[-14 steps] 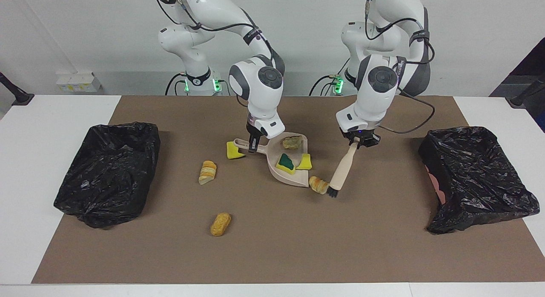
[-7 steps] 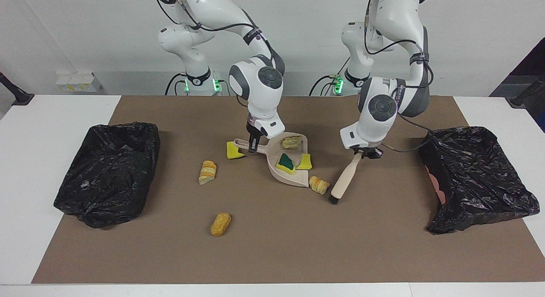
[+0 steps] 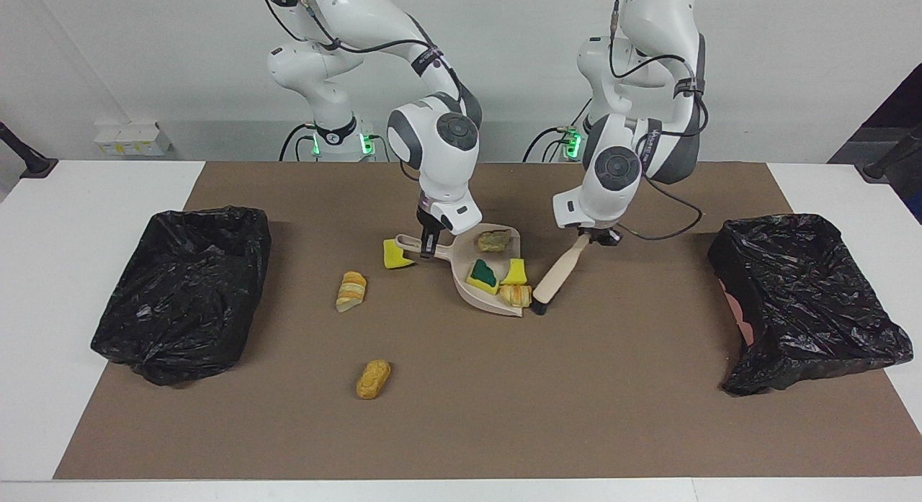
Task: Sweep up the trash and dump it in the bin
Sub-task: 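Sweep the bread and sponge pieces into the dustpan with the left gripper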
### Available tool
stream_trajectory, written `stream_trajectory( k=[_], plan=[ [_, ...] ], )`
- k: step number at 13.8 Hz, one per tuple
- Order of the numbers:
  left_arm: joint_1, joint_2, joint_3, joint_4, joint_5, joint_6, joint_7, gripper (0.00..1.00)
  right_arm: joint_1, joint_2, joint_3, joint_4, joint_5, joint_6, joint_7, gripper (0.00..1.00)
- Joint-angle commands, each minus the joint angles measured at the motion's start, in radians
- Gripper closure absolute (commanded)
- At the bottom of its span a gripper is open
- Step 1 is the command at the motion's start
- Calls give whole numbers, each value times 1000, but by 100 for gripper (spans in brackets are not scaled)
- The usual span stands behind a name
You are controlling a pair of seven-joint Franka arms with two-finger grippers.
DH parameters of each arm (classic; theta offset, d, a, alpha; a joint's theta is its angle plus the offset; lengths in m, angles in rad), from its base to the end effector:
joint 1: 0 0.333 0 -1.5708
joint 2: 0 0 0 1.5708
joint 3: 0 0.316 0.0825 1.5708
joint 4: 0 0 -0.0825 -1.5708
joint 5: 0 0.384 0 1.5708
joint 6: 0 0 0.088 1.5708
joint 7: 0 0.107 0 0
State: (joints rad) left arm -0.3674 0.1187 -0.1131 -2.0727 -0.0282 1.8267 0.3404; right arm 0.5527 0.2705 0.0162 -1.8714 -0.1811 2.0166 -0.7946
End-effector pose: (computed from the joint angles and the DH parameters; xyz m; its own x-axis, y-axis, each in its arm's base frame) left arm 0.4637 -0.2436 0.3499 0.6333 -0.7030 -0.3236 -0.6981 -0.6994 0.1531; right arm 0.5165 0.3172 0.3609 0.1175 0.9734 -0.1965 0.9930 -0.1178 0.0100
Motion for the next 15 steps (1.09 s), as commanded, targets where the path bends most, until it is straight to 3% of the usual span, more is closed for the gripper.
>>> stream_trajectory(
  k=[1,4,10,15],
  plan=[
    [-10,-46,-17,-1,-64,-46,-26,100,-2,3,7,-8,-20,10,40,100],
    [-1,-71,-8,20,-72,-58,-96,100,-4,3,7,-9,-20,10,41,100],
    [2,-100,-5,16,-58,-75,-627,100,-20,4,5,-9,-21,7,26,100],
    [-1,-145,-10,5,-58,-95,-725,100,-109,-57,5,3,-11,-44,-84,100]
  ],
)
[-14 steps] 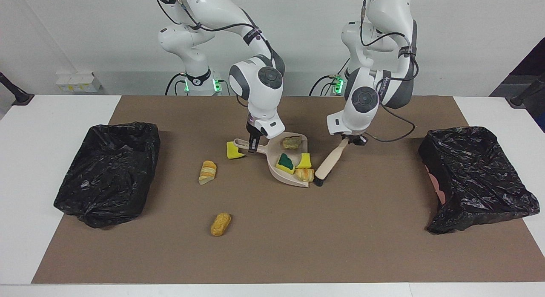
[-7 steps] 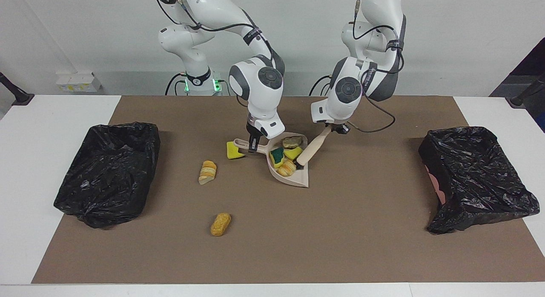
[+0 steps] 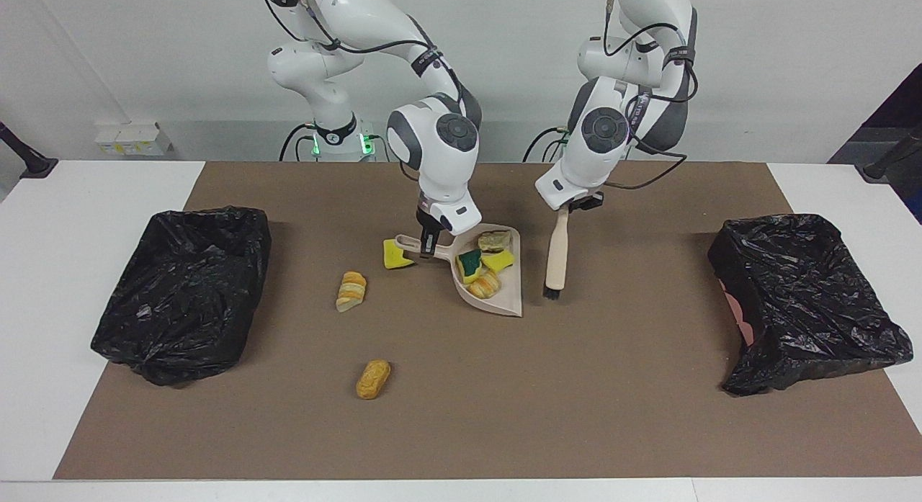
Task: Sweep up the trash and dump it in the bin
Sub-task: 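Sweep the bread and sponge pieces into the dustpan with the left gripper, then carry the loaded dustpan with the right gripper and tip it into the bag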
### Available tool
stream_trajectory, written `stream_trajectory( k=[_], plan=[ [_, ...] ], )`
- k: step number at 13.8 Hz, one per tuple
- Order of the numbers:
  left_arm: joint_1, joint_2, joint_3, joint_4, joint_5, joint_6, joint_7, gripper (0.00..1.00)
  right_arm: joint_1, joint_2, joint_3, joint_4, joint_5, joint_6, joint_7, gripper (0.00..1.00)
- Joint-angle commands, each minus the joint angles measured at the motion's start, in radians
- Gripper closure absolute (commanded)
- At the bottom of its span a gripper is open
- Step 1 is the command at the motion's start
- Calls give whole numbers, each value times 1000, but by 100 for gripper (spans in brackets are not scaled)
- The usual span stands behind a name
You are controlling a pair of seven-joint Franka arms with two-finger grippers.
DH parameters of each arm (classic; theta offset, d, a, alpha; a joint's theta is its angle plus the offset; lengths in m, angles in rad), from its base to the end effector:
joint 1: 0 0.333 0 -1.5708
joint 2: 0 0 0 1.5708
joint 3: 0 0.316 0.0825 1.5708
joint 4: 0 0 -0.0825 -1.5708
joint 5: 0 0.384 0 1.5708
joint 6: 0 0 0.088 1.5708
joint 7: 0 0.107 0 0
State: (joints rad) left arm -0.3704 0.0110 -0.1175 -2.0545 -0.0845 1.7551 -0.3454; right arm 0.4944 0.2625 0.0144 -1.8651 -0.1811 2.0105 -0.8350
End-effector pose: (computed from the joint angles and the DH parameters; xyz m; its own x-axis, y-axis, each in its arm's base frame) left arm 0.4509 -0.2477 0.4099 0.9440 -0.1030 -0.3135 -0.1191 -0.9924 -0.0325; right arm 0.5352 0.2858 0.3681 0.1382 0.9715 -0.1928 0.9902 -0.1390 0.0094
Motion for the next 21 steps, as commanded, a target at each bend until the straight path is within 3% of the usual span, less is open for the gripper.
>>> stream_trajectory(
  k=[1,5,9,13,17,21],
  plan=[
    [-7,-40,-8,-15,-1,-23,-44,100,-77,-67,7,1,-12,-62,-47,100],
    [-18,-68,-80,-45,-1,9,-122,100,-206,-109,6,44,-11,-153,-215,100],
    [-31,-146,-180,-179,-21,95,-261,100,-353,-137,-1,69,-11,-153,-389,100],
    [-68,-253,-339,-327,-182,225,-320,100,-525,-137,-7,135,-26,-148,-534,100],
    [-71,-255,-484,-406,-241,336,-409,100,-666,-137,-10,194,-29,-141,-711,100],
    [-82,-264,-513,-435,-284,386,-441,100,-816,-140,-14,202,-123,-109,-779,100]
  ],
)
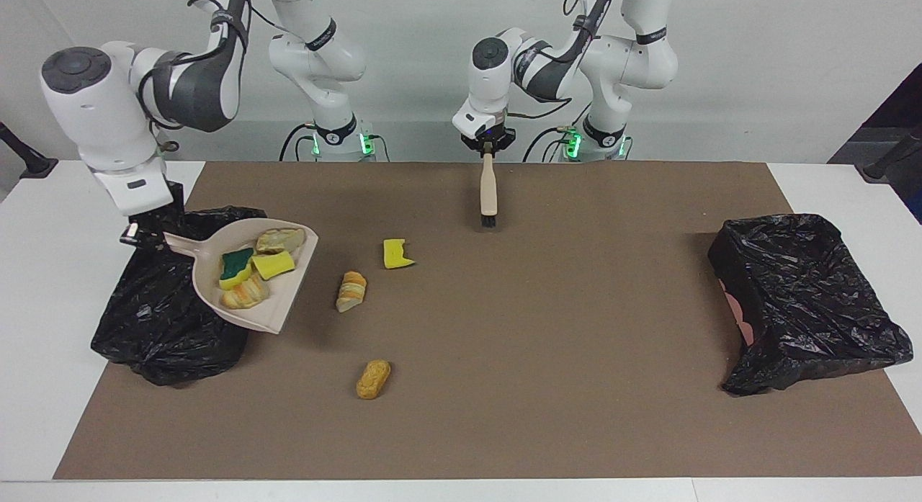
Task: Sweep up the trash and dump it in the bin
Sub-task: 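Carry the loaded dustpan with the right gripper and tip it into the bag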
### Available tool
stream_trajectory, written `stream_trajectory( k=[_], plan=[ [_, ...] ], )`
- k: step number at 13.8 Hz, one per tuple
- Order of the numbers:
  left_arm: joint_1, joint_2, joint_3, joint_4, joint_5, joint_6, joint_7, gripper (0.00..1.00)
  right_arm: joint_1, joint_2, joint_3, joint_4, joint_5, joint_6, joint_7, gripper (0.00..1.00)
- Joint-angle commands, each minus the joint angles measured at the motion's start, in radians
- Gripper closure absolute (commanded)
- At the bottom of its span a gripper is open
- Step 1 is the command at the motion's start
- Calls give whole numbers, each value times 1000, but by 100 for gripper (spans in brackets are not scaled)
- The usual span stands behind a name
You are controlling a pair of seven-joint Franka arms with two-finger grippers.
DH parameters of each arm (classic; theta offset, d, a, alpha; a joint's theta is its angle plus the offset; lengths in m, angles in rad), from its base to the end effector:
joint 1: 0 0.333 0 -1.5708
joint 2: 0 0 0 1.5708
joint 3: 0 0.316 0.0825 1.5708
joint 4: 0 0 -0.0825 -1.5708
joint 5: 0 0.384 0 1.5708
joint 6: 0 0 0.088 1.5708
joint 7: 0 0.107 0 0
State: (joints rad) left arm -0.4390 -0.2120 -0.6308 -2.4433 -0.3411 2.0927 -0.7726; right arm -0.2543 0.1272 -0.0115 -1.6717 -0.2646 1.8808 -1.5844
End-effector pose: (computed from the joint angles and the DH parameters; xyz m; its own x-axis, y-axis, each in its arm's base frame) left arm 0.2006 -0.3959 0.3531 0.9721 -0.0745 -0.2225 -0.0822 -0.9963 -0.0258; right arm 0.5851 -0.1793 0.5326 0.1829 0.9489 -0.2571 0.9829 -0.1711 0.0679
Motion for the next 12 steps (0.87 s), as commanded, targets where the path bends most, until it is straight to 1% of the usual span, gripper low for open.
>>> stream_trajectory(
  k=[1,2,4,6,7,9,10,11,12],
  plan=[
    [-14,-40,-1,-55,-27,56,-14,100,-106,-6,10,6,-45,53,-32,100],
    [-14,-32,-1,-57,-27,58,-17,100,-123,-6,10,4,-71,72,-28,100],
    [-14,-30,-1,-66,-27,59,-20,100,-123,-8,10,1,-193,104,-2,100],
    [-14,-20,-1,-68,-29,63,-21,85,-112,-15,12,-14,-301,103,49,100],
    [-12,-15,0,-66,-29,63,-19,80,-108,-26,12,-35,-358,104,69,100],
    [-7,-14,0,-66,-29,61,4,70,-102,-31,15,-37,-453,98,130,100],
    [-4,-12,0,-66,-29,64,13,62,-102,-32,19,-39,-473,87,136,100],
    [0,8,3,-56,-29,75,39,50,-97,-38,24,-49,-479,68,139,100],
    [6,20,6,-53,-29,79,54,33,-64,-53,24,-69,-504,49,159,100]
  ],
)
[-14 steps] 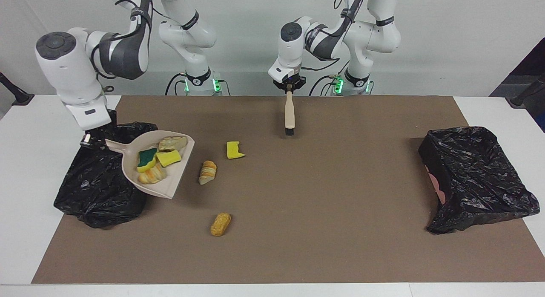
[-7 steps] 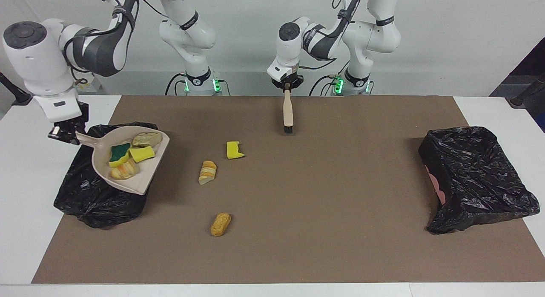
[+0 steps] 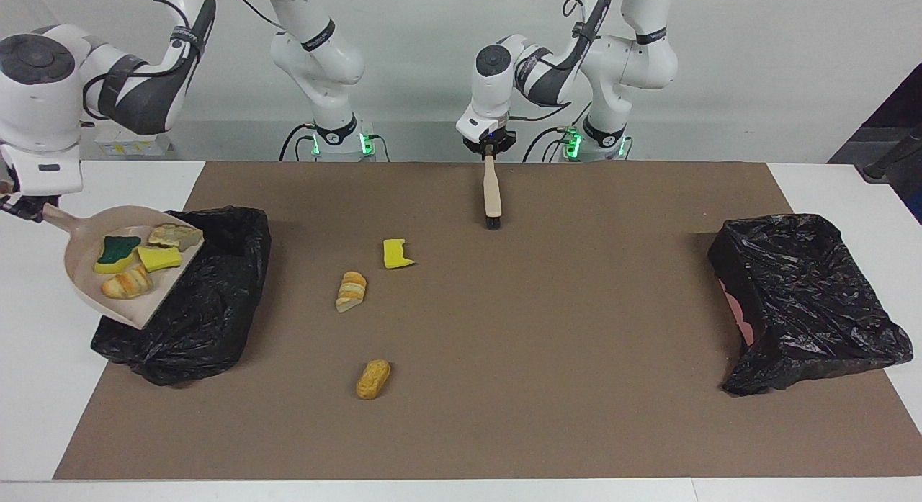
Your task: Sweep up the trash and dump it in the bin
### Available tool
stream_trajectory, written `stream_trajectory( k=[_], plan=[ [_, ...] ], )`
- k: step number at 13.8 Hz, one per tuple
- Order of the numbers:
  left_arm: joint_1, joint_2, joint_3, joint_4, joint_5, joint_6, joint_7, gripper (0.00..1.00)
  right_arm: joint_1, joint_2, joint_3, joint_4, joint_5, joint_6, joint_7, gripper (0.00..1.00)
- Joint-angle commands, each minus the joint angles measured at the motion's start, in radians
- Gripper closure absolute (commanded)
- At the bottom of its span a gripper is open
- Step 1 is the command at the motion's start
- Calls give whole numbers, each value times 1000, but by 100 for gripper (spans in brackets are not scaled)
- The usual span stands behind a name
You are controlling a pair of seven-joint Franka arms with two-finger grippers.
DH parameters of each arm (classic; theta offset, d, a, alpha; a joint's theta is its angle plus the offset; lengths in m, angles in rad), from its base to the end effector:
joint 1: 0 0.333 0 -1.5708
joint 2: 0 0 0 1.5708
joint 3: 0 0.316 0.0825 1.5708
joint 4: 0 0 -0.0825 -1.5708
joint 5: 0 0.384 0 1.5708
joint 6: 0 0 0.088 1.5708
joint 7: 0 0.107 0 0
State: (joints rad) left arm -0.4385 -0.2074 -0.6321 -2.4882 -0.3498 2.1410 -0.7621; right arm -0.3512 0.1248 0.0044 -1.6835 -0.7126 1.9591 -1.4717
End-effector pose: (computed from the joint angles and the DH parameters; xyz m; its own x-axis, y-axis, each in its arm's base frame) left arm 0.1994 -0.3870 0.3363 0.9727 -0.0680 -0.2218 -0.0754 -0.9968 -0.0254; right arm 0.5691 -0.2515 0.5491 0.2104 0.7510 -0.6259 0.9775 -0.1711 0.1234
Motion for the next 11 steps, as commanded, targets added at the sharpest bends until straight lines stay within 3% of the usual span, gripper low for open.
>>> stream_trajectory(
  k=[1,2,5,11],
  plan=[
    [14,19,8,-2,-20,31,47,6,55,-66,6,-85,-102,-45,109,100],
    [17,32,9,23,-15,25,50,0,70,-83,8,-106,-155,-64,179,100],
    [43,100,57,158,-3,2,63,0,97,-88,8,-111,-230,-83,246,100],
    [43,100,265,313,234,-145,119,0,130,-100,9,-91,-324,-132,280,100]
  ],
)
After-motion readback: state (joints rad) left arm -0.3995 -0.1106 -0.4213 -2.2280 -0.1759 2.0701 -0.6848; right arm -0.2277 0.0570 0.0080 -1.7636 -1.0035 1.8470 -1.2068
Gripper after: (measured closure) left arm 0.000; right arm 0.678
